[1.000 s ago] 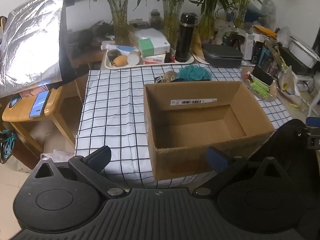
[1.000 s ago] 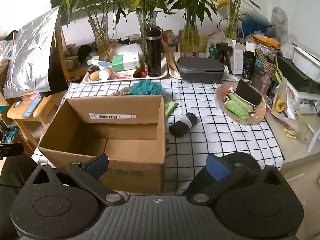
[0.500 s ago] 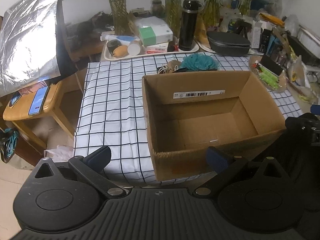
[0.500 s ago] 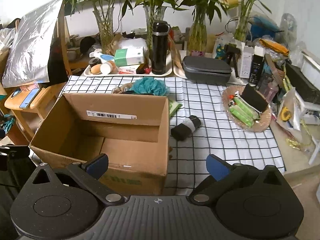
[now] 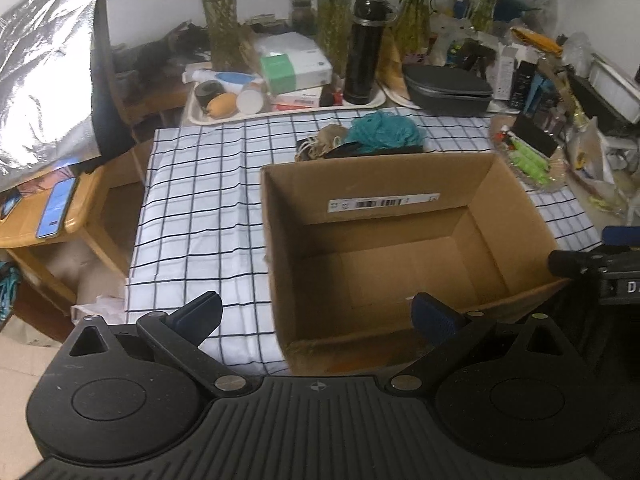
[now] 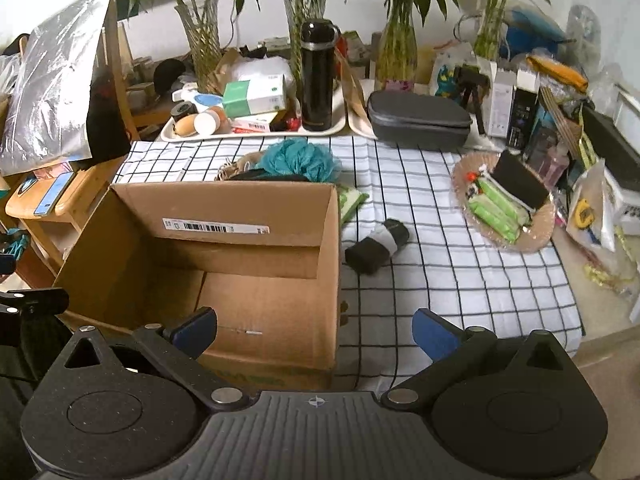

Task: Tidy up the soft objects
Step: 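Move the right gripper toward the black taped roll on the cloth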

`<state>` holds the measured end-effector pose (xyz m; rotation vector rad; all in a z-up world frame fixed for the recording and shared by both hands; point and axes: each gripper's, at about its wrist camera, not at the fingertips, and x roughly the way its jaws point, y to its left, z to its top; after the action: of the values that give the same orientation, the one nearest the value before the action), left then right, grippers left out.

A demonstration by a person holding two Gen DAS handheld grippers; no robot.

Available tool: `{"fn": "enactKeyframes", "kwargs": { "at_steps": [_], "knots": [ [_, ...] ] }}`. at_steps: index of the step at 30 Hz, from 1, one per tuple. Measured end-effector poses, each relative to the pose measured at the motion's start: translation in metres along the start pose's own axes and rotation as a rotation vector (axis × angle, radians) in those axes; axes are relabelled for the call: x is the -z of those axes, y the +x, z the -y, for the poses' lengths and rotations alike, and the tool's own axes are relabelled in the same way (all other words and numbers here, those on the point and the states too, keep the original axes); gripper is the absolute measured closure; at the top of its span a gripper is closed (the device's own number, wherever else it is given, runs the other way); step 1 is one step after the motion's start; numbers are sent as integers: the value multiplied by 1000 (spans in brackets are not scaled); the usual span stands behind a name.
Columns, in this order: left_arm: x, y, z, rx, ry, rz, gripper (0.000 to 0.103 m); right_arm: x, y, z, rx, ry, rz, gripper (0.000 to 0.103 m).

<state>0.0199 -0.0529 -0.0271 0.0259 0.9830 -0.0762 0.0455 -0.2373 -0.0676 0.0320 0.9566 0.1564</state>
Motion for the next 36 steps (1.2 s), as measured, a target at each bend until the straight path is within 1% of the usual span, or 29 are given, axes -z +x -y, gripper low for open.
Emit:
{"fn": "enactKeyframes", "kwargs": {
  "at_steps": [4, 7, 12, 15, 21, 36],
  "knots": [
    [-3, 2, -4, 13, 19, 8, 0, -1, 3, 2, -9, 16, -8, 0],
    [-4, 6, -6, 4, 32, 3, 0, -4, 5, 6, -4, 27, -8, 0],
    [-7, 13, -13, -6, 23, -12, 0, -9, 7, 11, -1, 34, -7, 0],
    [-9, 13, -10, -10, 20, -13, 0, -11, 8, 13, 2, 32, -1, 0],
    [-11, 11, -9, -2, 20, -6, 0, -15, 9, 13, 40, 26, 0, 0],
    [-23, 1, -7, -14, 31, 38, 0, -28, -2, 4, 154, -22, 32, 0]
  ]
}}
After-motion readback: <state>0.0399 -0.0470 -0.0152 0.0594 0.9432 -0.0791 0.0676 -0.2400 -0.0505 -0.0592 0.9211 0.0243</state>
